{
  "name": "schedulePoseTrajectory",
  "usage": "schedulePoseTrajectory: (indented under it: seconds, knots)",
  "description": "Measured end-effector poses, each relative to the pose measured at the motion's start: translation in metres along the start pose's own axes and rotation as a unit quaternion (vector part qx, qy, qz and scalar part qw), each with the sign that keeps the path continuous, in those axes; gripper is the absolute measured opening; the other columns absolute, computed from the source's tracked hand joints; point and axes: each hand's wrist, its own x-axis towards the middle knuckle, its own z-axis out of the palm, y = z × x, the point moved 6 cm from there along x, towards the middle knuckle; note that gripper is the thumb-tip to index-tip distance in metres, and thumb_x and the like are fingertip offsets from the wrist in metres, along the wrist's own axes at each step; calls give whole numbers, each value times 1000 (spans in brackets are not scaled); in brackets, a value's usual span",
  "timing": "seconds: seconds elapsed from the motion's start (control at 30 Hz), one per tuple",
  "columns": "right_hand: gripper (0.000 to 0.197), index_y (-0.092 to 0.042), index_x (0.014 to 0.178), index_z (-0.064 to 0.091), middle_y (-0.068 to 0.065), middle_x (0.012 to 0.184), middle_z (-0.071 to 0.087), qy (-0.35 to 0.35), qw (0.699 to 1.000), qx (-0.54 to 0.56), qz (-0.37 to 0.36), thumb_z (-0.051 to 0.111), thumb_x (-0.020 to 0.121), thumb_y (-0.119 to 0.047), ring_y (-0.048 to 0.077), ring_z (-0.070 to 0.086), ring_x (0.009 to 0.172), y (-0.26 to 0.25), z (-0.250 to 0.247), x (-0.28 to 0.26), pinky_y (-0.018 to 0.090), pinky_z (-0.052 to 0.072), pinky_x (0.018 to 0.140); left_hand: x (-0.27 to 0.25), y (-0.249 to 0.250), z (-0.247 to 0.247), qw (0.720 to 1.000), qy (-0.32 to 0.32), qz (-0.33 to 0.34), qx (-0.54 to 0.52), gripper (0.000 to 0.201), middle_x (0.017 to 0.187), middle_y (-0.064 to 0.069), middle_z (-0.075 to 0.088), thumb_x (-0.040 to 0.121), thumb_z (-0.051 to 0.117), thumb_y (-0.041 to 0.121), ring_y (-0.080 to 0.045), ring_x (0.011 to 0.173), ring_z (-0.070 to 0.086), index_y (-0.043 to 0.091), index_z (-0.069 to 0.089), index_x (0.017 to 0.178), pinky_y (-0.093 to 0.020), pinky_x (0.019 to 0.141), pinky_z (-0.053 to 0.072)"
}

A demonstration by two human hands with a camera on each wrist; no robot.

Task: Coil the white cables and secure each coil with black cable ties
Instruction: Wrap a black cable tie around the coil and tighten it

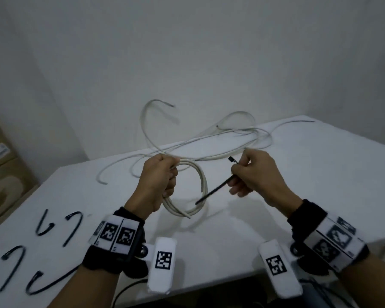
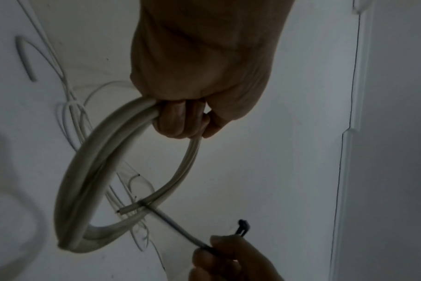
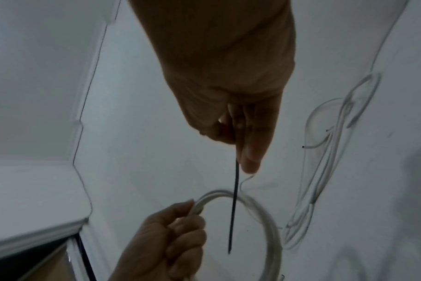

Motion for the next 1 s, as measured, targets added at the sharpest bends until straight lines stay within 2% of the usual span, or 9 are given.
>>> schedulePoseTrajectory:
  seconds: [0.07, 0.2, 0.4, 0.57, 0.67, 0.73, 0.83, 0.93, 1.0]
  knots:
    - [14, -6, 70, 44, 22, 62, 67, 97, 994, 55, -1, 51, 80, 1, 31, 68, 50, 8, -24, -11, 36, 54, 45, 3, -4, 30, 1000, -20, 1, 6, 30, 53, 1, 31, 95, 49, 12, -9, 37, 19, 18, 34, 69, -16, 39, 14]
    - [12, -3, 69, 46, 22, 68, 67, 208, 973, 97, 3, 49, 80, -1, 26, 68, 48, 26, -41, -19, 40, 55, 46, 4, -6, 76, 999, -43, 15, 11, 32, 52, 2, 31, 96, 49, 14, -9, 37, 20, 18, 32, 70, -17, 37, 16]
    - [18, -6, 69, 44, 30, 66, 65, 293, 911, 284, 61, 50, 83, 4, 34, 69, 52, 51, -59, -19, 40, 57, 48, 0, -5, 131, 997, -56, 51, 11, 27, 47, 5, 39, 95, 54, 17, -9, 34, 25, 14, 38, 73, -17, 37, 20]
    - [7, -1, 83, 52, 26, 69, 66, 223, 843, 480, 99, 54, 87, 4, 32, 69, 55, 45, -46, -23, 28, 54, 46, -5, -6, 146, 996, -39, 80, 6, 22, 50, 2, 43, 93, 58, 19, -10, 36, 29, 13, 44, 78, -19, 37, 23]
    - [18, 6, 105, 57, 16, 68, 72, 132, 846, 504, 117, 55, 88, -1, 25, 70, 57, 39, -34, -29, 26, 57, 51, -3, -4, 144, 994, -3, 108, -5, 22, 53, 0, 46, 93, 60, 21, -11, 39, 37, 13, 47, 77, -20, 37, 30]
    - [23, 6, 108, 57, 14, 69, 72, 83, 861, 488, 119, 57, 87, -3, 23, 70, 58, 38, -31, -31, 26, 57, 52, -4, -2, 142, 993, 10, 122, -2, 20, 55, 1, 48, 93, 60, 23, -11, 44, 43, 15, 46, 81, -24, 41, 38]
    - [11, -3, 94, 54, 15, 70, 72, 42, 882, 455, 113, 62, 86, -5, 23, 69, 58, 38, -31, -34, 25, 54, 49, -4, 0, 141, 994, 6, 113, -13, 25, 53, 3, 45, 94, 58, 21, -8, 43, 41, 18, 36, 85, -21, 42, 37]
    - [25, -11, 75, 41, 15, 69, 71, 35, 893, 439, 90, 61, 87, -4, 25, 69, 60, 38, -37, -32, 26, 54, 51, -1, -4, 143, 998, -39, 44, -38, 19, 51, 2, 43, 95, 57, 21, -8, 36, 36, 14, 39, 92, -20, 35, 31]
    - [28, -12, 72, 39, 14, 68, 70, 25, 898, 433, 74, 62, 87, -3, 25, 69, 60, 37, -37, -33, 26, 55, 52, 1, -9, 148, 994, -105, -6, -39, 23, 48, 1, 40, 96, 52, 23, -8, 33, 31, 10, 44, 78, -18, 36, 26]
